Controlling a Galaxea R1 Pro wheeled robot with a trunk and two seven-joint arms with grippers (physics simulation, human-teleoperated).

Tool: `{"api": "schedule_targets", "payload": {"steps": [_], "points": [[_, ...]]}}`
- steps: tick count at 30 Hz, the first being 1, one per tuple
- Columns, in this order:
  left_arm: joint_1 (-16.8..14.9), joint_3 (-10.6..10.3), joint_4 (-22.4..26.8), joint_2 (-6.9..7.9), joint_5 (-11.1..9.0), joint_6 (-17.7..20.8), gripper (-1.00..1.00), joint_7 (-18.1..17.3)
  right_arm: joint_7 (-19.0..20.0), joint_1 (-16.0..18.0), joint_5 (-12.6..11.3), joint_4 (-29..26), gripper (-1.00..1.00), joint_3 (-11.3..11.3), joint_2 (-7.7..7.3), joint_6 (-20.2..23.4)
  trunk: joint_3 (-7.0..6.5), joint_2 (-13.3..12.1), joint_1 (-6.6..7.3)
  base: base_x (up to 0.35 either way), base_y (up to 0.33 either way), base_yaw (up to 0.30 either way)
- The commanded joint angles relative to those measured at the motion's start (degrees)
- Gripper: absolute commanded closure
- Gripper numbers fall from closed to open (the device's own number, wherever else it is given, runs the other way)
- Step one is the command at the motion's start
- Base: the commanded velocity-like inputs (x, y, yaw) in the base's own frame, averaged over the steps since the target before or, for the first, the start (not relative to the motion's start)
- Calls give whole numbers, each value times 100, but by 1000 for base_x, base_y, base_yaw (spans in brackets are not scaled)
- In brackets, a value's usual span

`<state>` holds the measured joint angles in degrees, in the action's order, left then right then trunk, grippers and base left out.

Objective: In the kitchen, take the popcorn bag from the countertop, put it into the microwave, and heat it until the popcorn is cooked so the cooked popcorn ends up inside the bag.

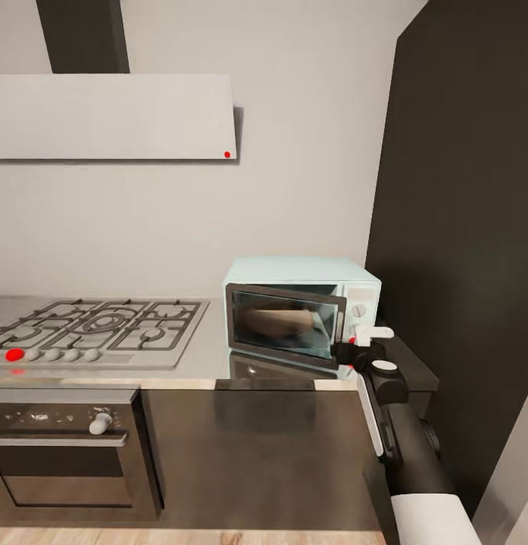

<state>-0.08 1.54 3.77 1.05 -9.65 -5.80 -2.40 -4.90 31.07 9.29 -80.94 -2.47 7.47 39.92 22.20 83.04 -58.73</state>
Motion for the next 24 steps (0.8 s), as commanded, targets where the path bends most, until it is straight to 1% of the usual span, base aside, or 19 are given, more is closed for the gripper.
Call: {"api": "schedule_targets", "payload": {"steps": [1, 3, 4, 5, 6, 7, 8, 9, 10, 12, 13, 14, 16, 18, 20, 24], "points": [[-1, 13, 1, 1, -43, -9, -100, -24, 95, 4, 40, -25, -100, -2, 2, 185, 6, 3, 0, 0, 0, 0], [-1, 13, 1, 1, -45, -9, -100, -24, 395, 4, 38, -44, -100, 0, -6, 390, 6, 3, 0, 0, 0, 0], [-1, 13, 1, 1, -45, -9, -100, -24, 674, -12, 44, -54, -100, 6, -35, 506, 6, 3, 0, 0, 0, 0], [-1, 13, 1, 1, -45, -9, -100, -23, 989, -41, 53, -84, -100, 8, -105, 619, 6, 3, 0, 0, 0, 0], [-1, 13, 1, 1, -45, -9, -100, -23, 1186, -54, 57, -108, -100, 9, -172, 689, 6, 3, 0, 0, 0, 0], [-1, 13, 0, 1, -45, -9, -100, -23, 1393, -64, 63, -129, -100, 9, -294, 776, 6, 3, 0, 0, 0, 0], [-1, 13, 0, 1, -45, -9, -100, -23, 1502, -69, 70, -133, -100, 10, -442, 825, 6, 3, 0, 0, 0, 0], [-1, 13, 1, 1, -47, -9, -100, -23, 1538, -71, 76, -131, -100, 10, -541, 844, 6, 3, 0, 0, 0, 0], [-1, 13, 1, 1, -47, -9, -100, -23, 1558, -74, 161, -123, -100, 7, -760, 861, 6, 3, 0, 0, 0, 0], [-1, 13, 1, 1, -47, -9, -100, -23, 1552, -75, 358, -127, -100, -41, -957, 853, 6, 3, 0, 0, 0, 0], [-1, 13, 1, 1, -45, -9, -100, -23, 1439, -75, 486, -136, -100, -295, -1040, 804, 6, 3, 0, 0, 0, 0], [-1, 13, 1, 1, -45, -9, -100, -23, 1348, -75, 498, -150, -100, -453, -1033, 788, 6, 3, 0, 0, 0, 0], [-1, 13, 1, 1, -45, -9, -100, -23, 1319, -75, 499, -164, -100, -612, -1024, 777, 6, 3, 0, 0, 0, 0], [-1, 13, 1, 1, -39, -9, -100, -26, 1298, -75, 496, -181, -100, -909, -1016, 584, 6, 3, 0, 0, 0, 0], [-1, 13, 1, 1, -37, -9, -100, -25, 1293, -75, 501, -184, -100, -995, -1017, 463, 6, 3, 0, 0, 0, 0], [-1, 13, 1, 1, -37, -9, -100, -25, 1297, -75, 510, -177, -100, -1021, -988, 396, 6, 3, 0, 0, 0, 0]]}}
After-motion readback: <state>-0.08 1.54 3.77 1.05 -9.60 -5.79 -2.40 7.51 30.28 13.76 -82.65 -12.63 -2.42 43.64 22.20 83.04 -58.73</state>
